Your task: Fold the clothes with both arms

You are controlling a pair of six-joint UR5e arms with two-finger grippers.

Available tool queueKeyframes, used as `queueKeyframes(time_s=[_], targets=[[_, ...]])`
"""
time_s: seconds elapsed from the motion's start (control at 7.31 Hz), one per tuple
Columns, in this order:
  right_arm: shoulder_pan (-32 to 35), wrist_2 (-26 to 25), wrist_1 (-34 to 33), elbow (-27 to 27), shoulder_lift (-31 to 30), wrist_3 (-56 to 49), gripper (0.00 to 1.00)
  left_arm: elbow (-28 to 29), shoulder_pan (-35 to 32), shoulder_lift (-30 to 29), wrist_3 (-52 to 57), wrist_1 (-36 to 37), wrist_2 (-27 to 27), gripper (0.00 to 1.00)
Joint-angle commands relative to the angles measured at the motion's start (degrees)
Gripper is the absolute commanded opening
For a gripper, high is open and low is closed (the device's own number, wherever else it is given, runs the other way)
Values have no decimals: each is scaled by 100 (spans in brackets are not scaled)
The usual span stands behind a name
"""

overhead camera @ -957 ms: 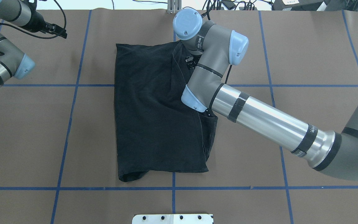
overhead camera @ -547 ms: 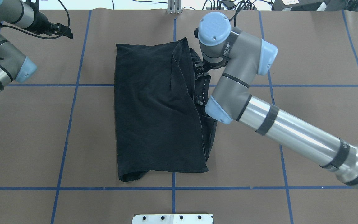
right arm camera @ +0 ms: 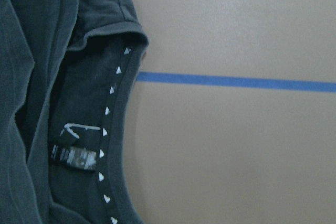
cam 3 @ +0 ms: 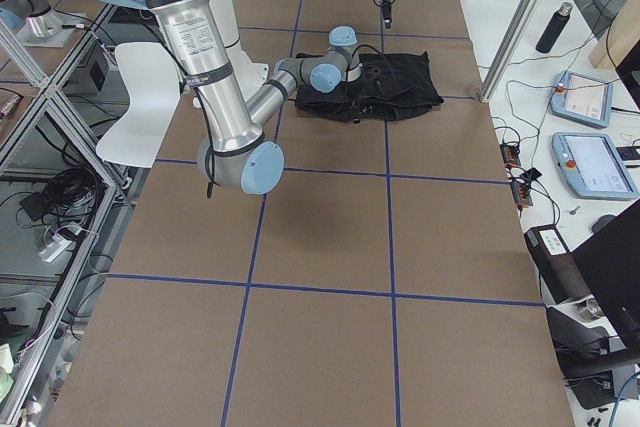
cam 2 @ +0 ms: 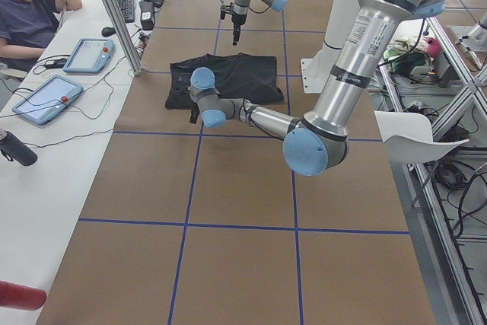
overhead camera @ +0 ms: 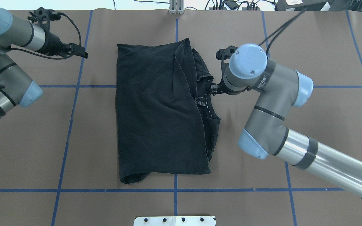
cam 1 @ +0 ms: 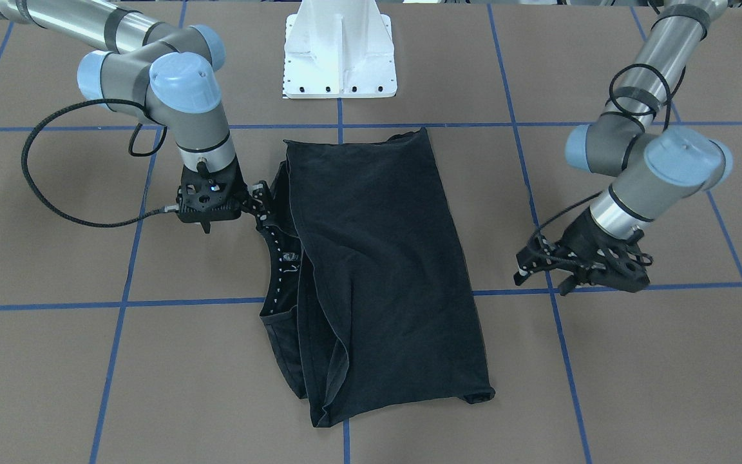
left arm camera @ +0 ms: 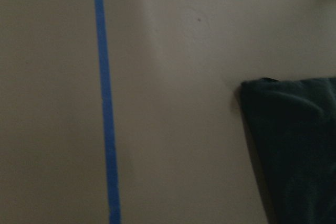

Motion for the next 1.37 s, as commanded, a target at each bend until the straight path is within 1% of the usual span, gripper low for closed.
queueKeyframes(time_s=[0.0, 0.14, 0.41, 0.55, 0.68, 0.82, 1.09, 1.23], targets=[[-672, -536, 18, 605, -408, 712, 99, -1204, 1085, 812, -1112, -4, 712, 100], [-858, -695, 18, 606, -391, 836, 100, -1504, 1621, 1042, -1569, -4, 1126, 100], [-912, -723, 18, 615, -356, 846, 100, -2137, 2493, 1255, -2457, 30, 1419, 100], [-912, -723, 18, 615, -356, 846, 100, -2279, 2819, 1264, -2949, 39, 1603, 100], [-912, -723, 18, 615, -364, 846, 99, -2272, 3083, 1255, -3441, 74, 1918, 100], [-912, -723, 18, 615, -373, 846, 100, -2281, 3138, 1229, -3516, 231, 2069, 100], [-939, -723, 18, 615, -364, 846, 100, -2263, 3182, 1255, -3560, 250, 2070, 97], [-947, -723, 18, 615, -356, 846, 100, -2246, 3313, 1247, -3752, 250, 2079, 89]])
